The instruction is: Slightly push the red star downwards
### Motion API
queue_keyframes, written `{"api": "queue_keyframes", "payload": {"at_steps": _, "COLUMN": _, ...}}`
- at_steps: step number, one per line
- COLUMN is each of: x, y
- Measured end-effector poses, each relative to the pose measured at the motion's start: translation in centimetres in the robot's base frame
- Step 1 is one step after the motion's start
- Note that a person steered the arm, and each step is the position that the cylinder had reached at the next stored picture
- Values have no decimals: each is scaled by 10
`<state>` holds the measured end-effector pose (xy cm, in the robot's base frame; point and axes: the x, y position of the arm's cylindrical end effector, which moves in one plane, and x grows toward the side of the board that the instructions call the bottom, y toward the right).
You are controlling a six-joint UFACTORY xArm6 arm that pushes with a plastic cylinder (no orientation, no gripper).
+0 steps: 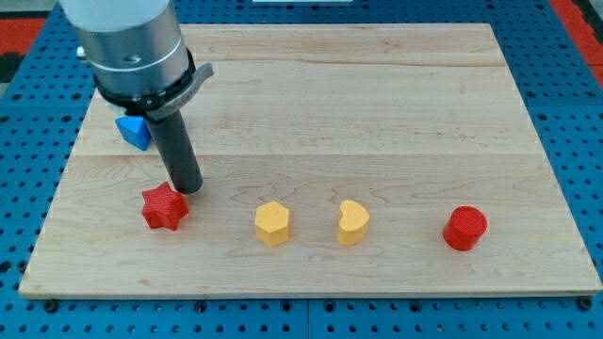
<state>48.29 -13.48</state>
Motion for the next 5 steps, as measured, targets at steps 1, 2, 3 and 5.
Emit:
{"api": "queue_keyframes", "payload": {"at_steps": 1, "x": -3, "y": -2}}
{"api": "queue_keyframes", "payload": {"at_steps": 2, "x": 26, "y": -2}}
{"api": "queue_keyframes", "payload": {"at_steps": 3, "x": 31, "y": -4}}
{"api": "queue_keyframes", "payload": {"at_steps": 5, "x": -3, "y": -40}}
